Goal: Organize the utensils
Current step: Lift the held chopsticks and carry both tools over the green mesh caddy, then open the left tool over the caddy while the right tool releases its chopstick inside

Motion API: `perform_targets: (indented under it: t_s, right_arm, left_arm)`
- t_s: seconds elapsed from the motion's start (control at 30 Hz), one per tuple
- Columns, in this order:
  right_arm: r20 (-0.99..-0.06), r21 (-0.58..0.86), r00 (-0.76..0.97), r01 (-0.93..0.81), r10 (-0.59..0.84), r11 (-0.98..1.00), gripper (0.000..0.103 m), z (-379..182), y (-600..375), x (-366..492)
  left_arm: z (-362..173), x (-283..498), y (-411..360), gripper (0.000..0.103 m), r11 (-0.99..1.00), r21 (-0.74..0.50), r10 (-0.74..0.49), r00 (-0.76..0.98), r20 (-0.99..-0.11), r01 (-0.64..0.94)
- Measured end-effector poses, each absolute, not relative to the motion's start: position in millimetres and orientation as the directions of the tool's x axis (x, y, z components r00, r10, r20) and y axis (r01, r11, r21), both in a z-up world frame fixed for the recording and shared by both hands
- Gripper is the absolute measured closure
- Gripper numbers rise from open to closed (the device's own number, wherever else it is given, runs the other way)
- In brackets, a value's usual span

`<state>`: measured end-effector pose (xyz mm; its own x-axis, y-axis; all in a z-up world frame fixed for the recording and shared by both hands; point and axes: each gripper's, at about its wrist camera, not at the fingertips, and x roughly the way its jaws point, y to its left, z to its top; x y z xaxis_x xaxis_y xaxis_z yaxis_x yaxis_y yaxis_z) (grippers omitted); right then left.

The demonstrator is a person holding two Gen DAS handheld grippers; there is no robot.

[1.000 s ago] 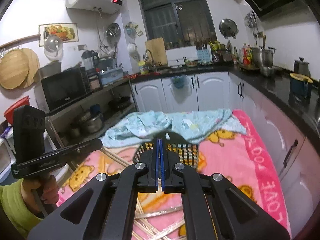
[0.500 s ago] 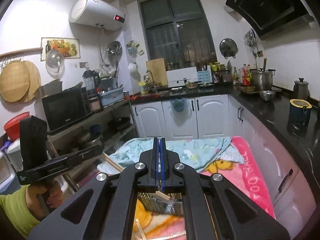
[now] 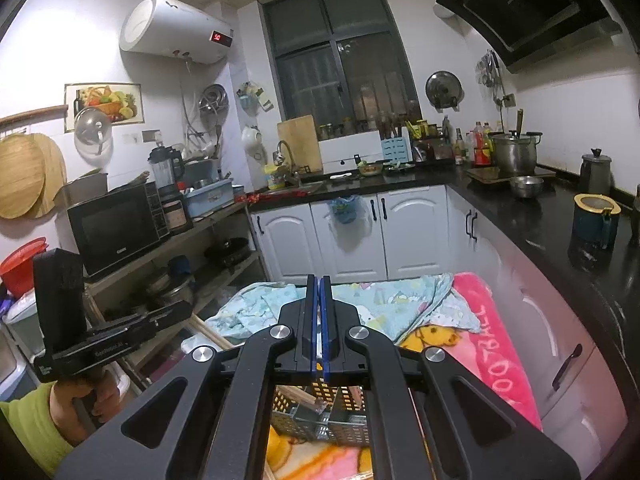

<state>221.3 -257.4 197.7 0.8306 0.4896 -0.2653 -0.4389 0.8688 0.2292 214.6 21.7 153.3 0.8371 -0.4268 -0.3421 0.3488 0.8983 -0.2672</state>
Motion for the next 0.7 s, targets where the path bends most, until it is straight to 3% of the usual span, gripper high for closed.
perform_targets:
  t_s: [0.37,0.43,0.47,0.5,0.57,0.6,0.7]
  right_arm:
    - [-0.328,0.264,0.8,-0.434,0.503,0.862,0.101,165,-242,250]
    - [-0.355,0.271,0.79,-0.425,0.5,0.864,0.099,155,-238,256]
    - [-0.37,0.273,0.786,-0.418,0.495,0.867,0.092,151,-236,259]
    - [-0.383,0.272,0.782,-0.413,0.491,0.869,0.081,148,-234,261]
    - [-0.393,0.263,0.788,-0.398,0.474,0.879,0.062,140,-233,260]
    - [-0.392,0.263,0.79,-0.395,0.472,0.88,0.061,137,-234,258]
    - [-0.393,0.254,0.798,-0.383,0.456,0.888,0.059,132,-239,255]
  left_arm:
    - [121,232,19,0.101,0.909,-0.274,-0.402,0.836,-0.373,0.314]
    - [114,233,17,0.101,0.911,-0.27,-0.4,0.831,-0.387,0.313]
    - [111,232,16,0.101,0.912,-0.267,-0.397,0.83,-0.392,0.31]
    - [109,232,17,0.096,0.914,-0.263,-0.393,0.83,-0.395,0.308]
    - [104,228,20,0.076,0.917,-0.262,-0.386,0.836,-0.391,0.301]
    - [102,225,22,0.064,0.917,-0.265,-0.385,0.838,-0.387,0.299]
    - [99,219,28,0.055,0.919,-0.271,-0.375,0.846,-0.38,0.285]
